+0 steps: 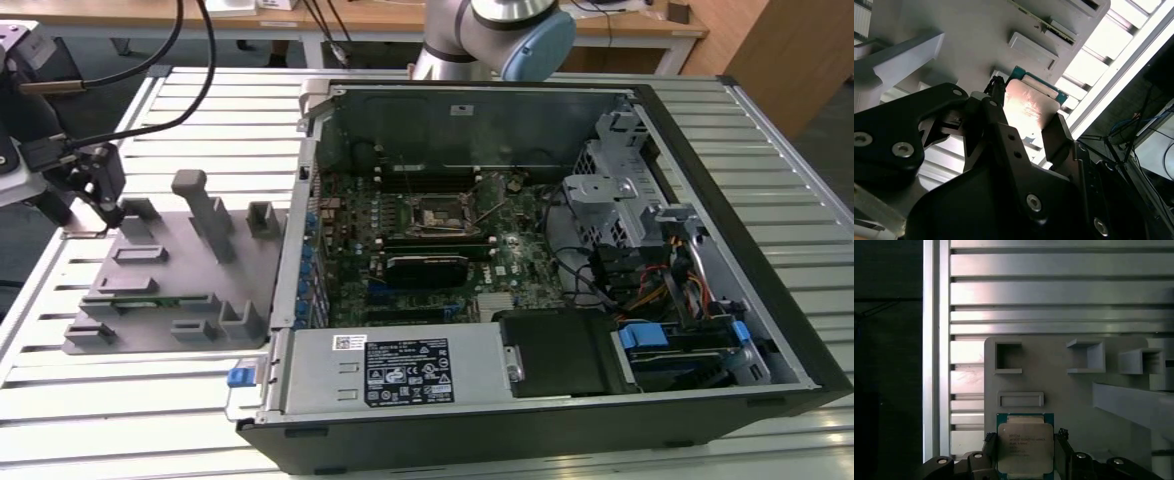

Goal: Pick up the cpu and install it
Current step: 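Pick up the cpu and move it towards the insertion slot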

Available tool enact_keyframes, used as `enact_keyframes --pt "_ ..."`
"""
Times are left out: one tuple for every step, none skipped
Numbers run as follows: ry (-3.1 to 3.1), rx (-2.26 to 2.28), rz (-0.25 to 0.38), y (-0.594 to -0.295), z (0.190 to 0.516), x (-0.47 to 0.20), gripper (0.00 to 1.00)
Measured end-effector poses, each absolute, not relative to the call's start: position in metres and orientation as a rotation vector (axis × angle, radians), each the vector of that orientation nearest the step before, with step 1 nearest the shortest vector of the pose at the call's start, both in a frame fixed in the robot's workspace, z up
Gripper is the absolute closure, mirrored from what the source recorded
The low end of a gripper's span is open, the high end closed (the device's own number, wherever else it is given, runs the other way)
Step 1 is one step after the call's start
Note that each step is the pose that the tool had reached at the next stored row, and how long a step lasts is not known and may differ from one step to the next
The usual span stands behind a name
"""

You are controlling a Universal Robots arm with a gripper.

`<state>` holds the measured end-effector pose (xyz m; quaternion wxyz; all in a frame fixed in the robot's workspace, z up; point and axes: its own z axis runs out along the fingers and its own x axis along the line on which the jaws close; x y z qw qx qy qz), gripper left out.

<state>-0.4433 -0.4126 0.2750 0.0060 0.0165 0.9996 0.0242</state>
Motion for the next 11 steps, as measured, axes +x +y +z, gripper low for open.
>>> enact_keyframes --pt "3.128 0.052 0.076 -0.4126 0.2756 -0.4433 0.46" --pt "3.128 0.052 0.076 -0.4126 0.2763 -0.4433 0.46" --pt "3.128 0.052 0.076 -0.4126 0.277 -0.4433 0.46" --pt "3.128 0.052 0.076 -0.4125 0.2776 -0.4434 0.46" --pt "3.128 0.052 0.076 -0.4125 0.2783 -0.4434 0.46" --pt "3.128 0.052 0.076 -0.4125 0.279 -0.4434 0.46" --pt "3.128 0.052 0.076 -0.4125 0.2797 -0.4435 0.46" --pt "3.128 0.052 0.076 -0.4125 0.2803 -0.4435 0.46" --pt "3.128 0.052 0.076 -0.4124 0.281 -0.4435 0.46" --pt "3.128 0.052 0.076 -0.4124 0.2816 -0.4435 0.46" --pt "3.128 0.052 0.076 -0.4124 0.2823 -0.4435 0.46"
